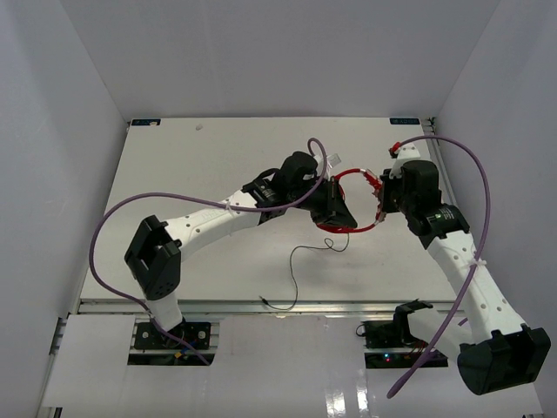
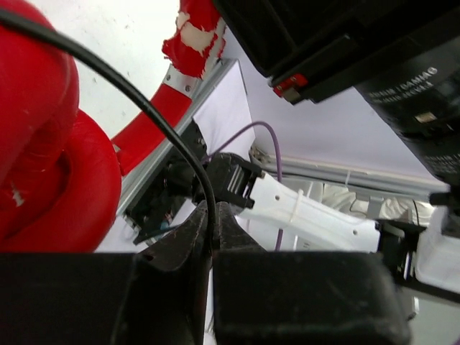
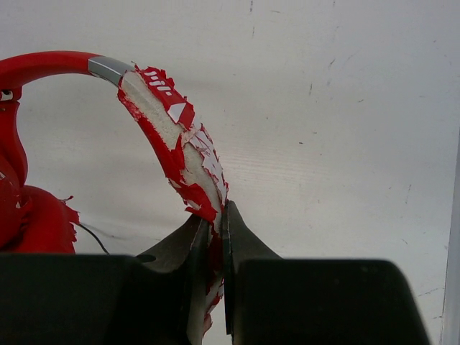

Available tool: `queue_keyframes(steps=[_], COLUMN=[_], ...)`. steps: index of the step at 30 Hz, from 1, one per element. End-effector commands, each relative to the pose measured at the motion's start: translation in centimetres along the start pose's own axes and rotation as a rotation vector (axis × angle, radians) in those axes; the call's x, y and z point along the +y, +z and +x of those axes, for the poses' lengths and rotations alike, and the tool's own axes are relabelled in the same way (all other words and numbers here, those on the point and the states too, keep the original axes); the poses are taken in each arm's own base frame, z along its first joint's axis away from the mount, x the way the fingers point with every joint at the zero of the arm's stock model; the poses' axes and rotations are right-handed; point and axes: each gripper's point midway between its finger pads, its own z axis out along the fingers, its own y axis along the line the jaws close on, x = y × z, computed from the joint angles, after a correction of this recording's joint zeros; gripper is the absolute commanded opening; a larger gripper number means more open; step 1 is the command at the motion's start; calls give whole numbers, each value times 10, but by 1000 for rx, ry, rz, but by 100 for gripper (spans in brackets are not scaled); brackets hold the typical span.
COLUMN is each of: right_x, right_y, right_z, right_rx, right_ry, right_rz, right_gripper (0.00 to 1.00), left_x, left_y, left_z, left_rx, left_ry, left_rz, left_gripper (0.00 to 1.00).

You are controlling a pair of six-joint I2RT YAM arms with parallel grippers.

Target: Wrap the headphones

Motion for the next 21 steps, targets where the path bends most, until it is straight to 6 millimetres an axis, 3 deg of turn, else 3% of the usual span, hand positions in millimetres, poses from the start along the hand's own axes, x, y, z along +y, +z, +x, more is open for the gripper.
queue_keyframes(steps=[1, 4, 7, 8, 12, 17, 19, 21], right_x=[-2, -1, 6, 9, 13, 15, 12, 12], right_y=[-11, -12, -14, -16, -24, -34, -37, -44], right_z=[-62, -67, -69, -70, -77, -84, -85, -90], right_rx=[-194, -197, -189, -189, -197, -189, -184, -191], right_ry=[113, 138, 174, 176, 183, 222, 240, 248], right_rz=[-1, -37, -101, -123, -160, -210, -214, -232], right_gripper=[8, 8, 8, 8, 8, 8, 8, 8], left_x=[-8, 6, 14, 10, 10, 31, 16, 45], left_y=[15, 22, 22, 21, 18, 20, 16, 12], left_z=[-15, -8, -2, 6, 8, 19, 17, 37], left_rx=[-123, -169, -215, -216, -317, -397, -476, -490], left_ry=[28, 97, 163, 226, 415, 611, 679, 802], left_rz=[-28, -98, -158, -163, -253, -300, -225, -233], left_gripper=[18, 23, 35, 38, 50, 50, 50, 50])
